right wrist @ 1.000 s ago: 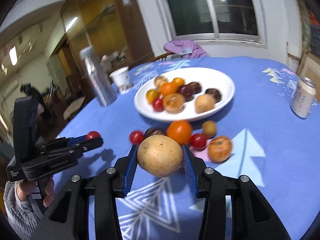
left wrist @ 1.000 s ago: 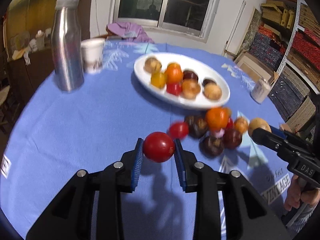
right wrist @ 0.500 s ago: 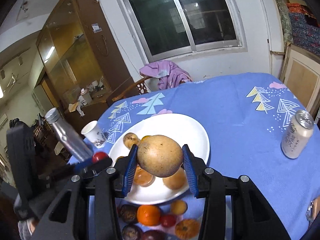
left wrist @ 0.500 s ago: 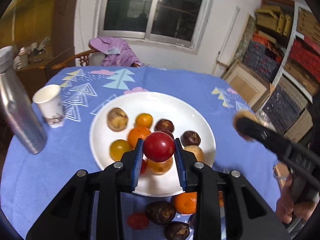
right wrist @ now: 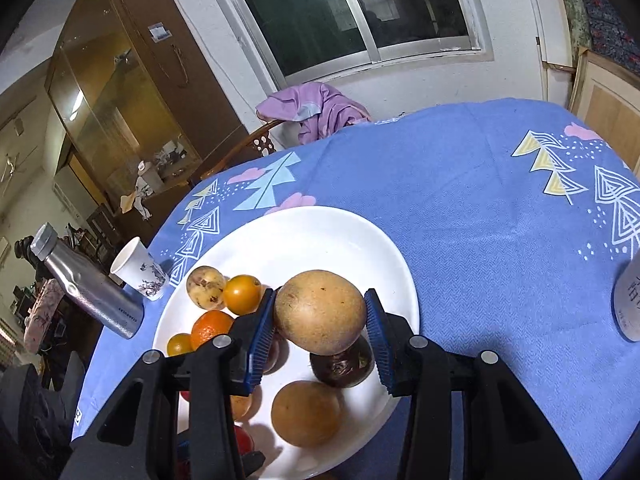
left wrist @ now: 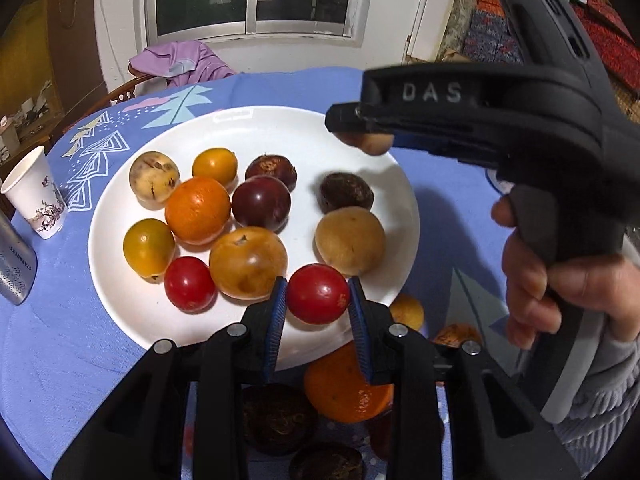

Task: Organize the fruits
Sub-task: 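Carry the tomato and pear over the plate and lower them onto it, then open both grippers over the plate and pull them back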

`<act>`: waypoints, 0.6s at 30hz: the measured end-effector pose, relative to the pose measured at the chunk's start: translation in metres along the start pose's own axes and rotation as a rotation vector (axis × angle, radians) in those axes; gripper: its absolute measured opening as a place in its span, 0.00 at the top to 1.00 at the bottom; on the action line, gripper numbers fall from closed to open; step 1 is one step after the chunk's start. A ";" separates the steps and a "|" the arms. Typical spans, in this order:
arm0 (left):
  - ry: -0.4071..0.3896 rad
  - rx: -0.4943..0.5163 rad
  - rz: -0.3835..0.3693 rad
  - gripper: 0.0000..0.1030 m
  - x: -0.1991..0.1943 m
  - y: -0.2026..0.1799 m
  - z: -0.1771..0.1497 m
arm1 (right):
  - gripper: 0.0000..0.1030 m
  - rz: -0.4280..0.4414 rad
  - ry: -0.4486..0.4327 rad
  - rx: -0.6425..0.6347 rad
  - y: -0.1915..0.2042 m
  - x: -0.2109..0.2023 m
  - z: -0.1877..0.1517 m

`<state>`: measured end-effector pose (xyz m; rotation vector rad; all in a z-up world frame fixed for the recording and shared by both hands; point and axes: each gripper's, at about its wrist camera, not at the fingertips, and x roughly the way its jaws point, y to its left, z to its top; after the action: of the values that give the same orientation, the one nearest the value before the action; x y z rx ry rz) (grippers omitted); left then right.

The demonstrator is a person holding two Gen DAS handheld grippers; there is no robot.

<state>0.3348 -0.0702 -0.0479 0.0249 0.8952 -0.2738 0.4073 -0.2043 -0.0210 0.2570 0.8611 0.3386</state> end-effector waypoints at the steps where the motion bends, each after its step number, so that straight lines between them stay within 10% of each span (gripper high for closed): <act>1: -0.004 0.003 0.006 0.71 0.001 0.000 -0.001 | 0.57 -0.003 0.000 -0.001 0.000 0.002 0.000; 6: -0.011 -0.009 -0.003 0.67 0.001 0.004 -0.002 | 0.57 -0.022 0.003 -0.005 0.001 0.011 -0.003; 12: -0.064 -0.055 0.004 0.25 -0.013 0.011 0.000 | 0.49 -0.036 -0.014 -0.001 -0.001 0.022 -0.006; 18: -0.109 -0.107 0.006 0.24 -0.038 0.029 0.003 | 0.44 0.002 -0.063 0.042 -0.005 -0.004 0.000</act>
<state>0.3222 -0.0338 -0.0195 -0.0854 0.7998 -0.2192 0.4057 -0.2107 -0.0204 0.3062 0.8071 0.3126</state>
